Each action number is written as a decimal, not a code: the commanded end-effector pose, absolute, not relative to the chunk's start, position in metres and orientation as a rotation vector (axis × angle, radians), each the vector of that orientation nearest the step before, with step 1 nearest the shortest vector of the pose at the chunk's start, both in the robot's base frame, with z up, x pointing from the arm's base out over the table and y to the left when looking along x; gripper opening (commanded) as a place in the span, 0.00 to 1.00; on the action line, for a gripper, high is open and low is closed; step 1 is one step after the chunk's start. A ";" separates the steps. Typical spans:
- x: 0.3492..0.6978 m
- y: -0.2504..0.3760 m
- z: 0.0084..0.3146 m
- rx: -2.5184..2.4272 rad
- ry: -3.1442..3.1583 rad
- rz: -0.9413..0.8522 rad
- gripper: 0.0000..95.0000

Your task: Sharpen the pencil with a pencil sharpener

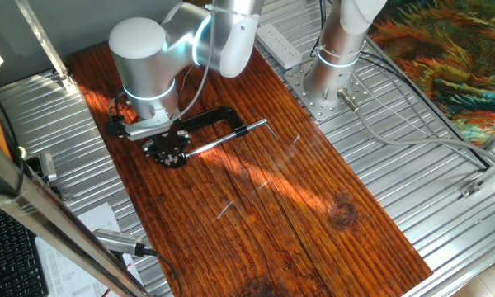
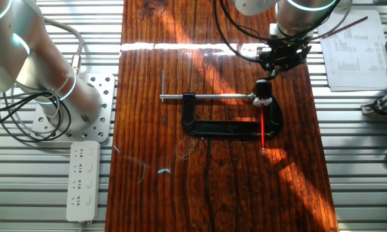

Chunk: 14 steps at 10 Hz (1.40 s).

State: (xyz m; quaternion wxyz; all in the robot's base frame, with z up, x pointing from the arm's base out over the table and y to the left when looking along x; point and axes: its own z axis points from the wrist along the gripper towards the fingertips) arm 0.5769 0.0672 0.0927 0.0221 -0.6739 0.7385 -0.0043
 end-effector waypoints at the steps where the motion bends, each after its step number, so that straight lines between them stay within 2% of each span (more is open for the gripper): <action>1: 0.572 0.069 0.095 -2.085 2.294 -0.012 0.00; 5: 0.554 0.064 0.089 -2.060 2.297 0.007 0.00; 8: 0.550 0.078 0.085 -2.032 2.317 0.017 0.00; 9: 0.549 0.079 0.084 -2.057 2.324 -0.029 0.00; 11: 0.547 0.079 0.083 -2.042 2.317 0.041 0.00; 14: 0.546 0.082 0.081 -2.047 2.322 0.018 0.00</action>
